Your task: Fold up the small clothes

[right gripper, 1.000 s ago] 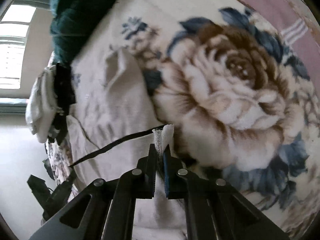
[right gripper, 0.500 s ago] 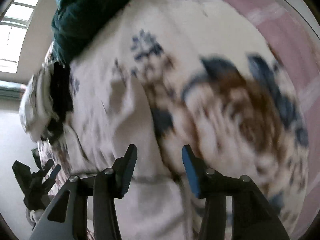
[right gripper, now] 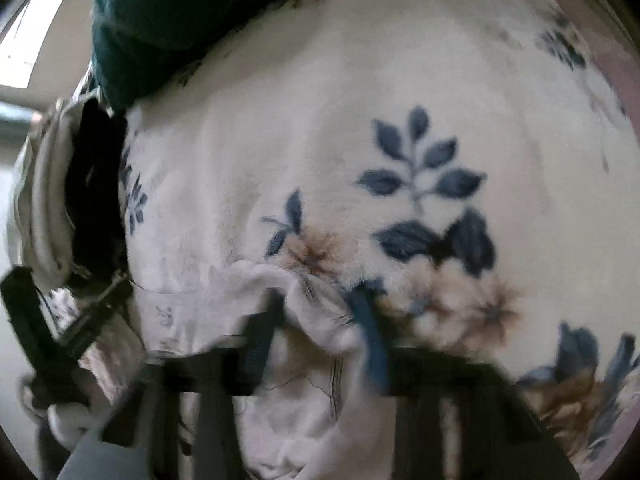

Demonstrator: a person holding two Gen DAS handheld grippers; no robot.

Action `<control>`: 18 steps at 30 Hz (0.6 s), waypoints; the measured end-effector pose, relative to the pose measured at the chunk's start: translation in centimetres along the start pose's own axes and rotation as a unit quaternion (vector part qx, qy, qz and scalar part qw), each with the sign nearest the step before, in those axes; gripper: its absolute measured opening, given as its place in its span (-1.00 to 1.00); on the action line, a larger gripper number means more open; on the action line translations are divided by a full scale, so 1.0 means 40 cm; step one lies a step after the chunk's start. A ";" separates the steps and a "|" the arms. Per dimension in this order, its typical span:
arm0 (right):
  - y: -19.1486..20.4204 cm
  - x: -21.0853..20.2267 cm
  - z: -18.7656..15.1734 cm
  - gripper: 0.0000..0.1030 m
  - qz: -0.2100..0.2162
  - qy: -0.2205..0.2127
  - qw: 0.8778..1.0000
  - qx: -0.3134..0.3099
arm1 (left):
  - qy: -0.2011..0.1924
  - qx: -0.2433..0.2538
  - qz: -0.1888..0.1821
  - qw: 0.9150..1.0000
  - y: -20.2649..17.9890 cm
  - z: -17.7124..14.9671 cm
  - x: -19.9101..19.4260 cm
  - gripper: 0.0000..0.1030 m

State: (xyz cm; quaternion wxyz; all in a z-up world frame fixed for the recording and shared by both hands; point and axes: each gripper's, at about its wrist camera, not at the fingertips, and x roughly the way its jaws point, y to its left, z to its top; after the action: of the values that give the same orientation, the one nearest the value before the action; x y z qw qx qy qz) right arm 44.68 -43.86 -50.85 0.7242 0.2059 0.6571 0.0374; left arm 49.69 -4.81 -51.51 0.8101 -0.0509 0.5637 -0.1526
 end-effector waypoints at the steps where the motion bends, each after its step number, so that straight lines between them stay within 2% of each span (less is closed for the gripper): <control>1: 0.009 -0.006 -0.003 -0.78 0.004 -0.005 1.000 -0.002 | -0.011 0.006 -0.004 1.000 -0.004 -0.003 -0.020 -0.86; 4: 0.028 -0.060 -0.022 -0.81 0.000 -0.045 0.999 -0.017 | -0.043 0.006 -0.021 0.999 -0.009 -0.012 -0.100 -0.87; 8: 0.056 -0.169 -0.079 -0.81 0.020 -0.087 0.996 -0.026 | -0.086 -0.002 -0.049 0.995 -0.014 -0.038 -0.229 -0.87; 11: 0.069 -0.265 -0.152 -0.81 0.042 -0.121 0.991 -0.033 | -0.110 -0.007 -0.072 0.991 -0.023 -0.088 -0.326 -0.87; 14: 0.062 -0.348 -0.257 -0.81 0.068 -0.149 0.986 -0.037 | -0.115 -0.025 -0.104 0.988 -0.027 -0.175 -0.398 -0.87; 18: 0.005 -0.385 -0.440 -0.81 0.095 -0.156 0.983 -0.018 | -0.082 -0.056 -0.114 0.989 -0.024 -0.343 -0.436 -0.86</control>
State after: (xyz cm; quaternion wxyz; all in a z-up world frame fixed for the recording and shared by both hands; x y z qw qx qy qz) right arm 25.62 -44.30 -37.25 0.8142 0.2577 0.5132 0.0849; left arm 31.23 0.81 -40.53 0.8267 -0.1727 0.4938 -0.2073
